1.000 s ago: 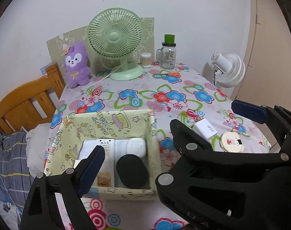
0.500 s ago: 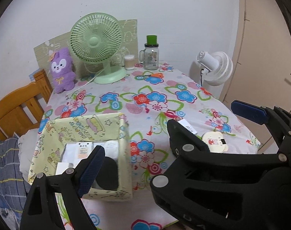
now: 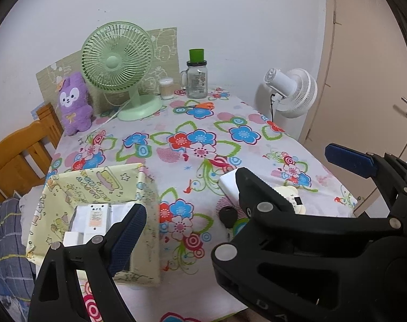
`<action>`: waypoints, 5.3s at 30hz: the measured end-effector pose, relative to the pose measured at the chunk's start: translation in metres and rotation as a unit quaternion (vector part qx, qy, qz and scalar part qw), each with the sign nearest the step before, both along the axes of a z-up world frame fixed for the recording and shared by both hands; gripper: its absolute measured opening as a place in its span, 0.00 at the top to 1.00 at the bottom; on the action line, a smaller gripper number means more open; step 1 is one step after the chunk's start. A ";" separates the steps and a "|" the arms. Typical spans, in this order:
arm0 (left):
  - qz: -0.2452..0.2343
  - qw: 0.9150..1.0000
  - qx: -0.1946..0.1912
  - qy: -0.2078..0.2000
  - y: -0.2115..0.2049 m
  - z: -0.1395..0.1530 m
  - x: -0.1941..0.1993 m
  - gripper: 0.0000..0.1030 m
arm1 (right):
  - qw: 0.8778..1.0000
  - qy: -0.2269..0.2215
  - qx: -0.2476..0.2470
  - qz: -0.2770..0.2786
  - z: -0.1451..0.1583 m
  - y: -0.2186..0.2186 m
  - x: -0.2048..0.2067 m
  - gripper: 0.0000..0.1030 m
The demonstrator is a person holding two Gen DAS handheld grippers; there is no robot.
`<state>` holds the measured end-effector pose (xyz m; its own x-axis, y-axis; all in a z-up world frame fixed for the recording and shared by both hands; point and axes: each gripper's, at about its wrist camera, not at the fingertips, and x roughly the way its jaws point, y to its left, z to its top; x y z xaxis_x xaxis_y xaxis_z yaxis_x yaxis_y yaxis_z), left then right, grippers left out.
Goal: Organize rigid objects
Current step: 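Withdraw both tools from the box toward the key and coaster, then grasp the black car key with the left tool while the right tool grasps the cream bear coaster, then lift and carry the key with the left tool while the right tool carries the coaster toward the box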
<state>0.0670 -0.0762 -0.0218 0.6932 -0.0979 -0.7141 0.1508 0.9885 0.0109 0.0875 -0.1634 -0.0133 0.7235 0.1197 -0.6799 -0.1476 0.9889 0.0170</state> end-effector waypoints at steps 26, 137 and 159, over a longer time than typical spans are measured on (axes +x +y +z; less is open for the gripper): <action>-0.017 1.000 -0.001 0.013 -0.052 -0.033 0.022 0.10 | 0.999 0.014 0.004 -0.031 -0.034 -0.054 0.017 0.06; -0.008 1.000 0.002 0.025 -0.019 -0.065 0.018 0.70 | 0.998 0.041 -0.010 -0.051 -0.075 -0.045 0.016 0.23; -0.007 1.000 0.020 -0.005 -0.004 -0.024 -0.008 0.70 | 0.999 0.002 -0.020 -0.029 -0.025 -0.020 -0.012 0.23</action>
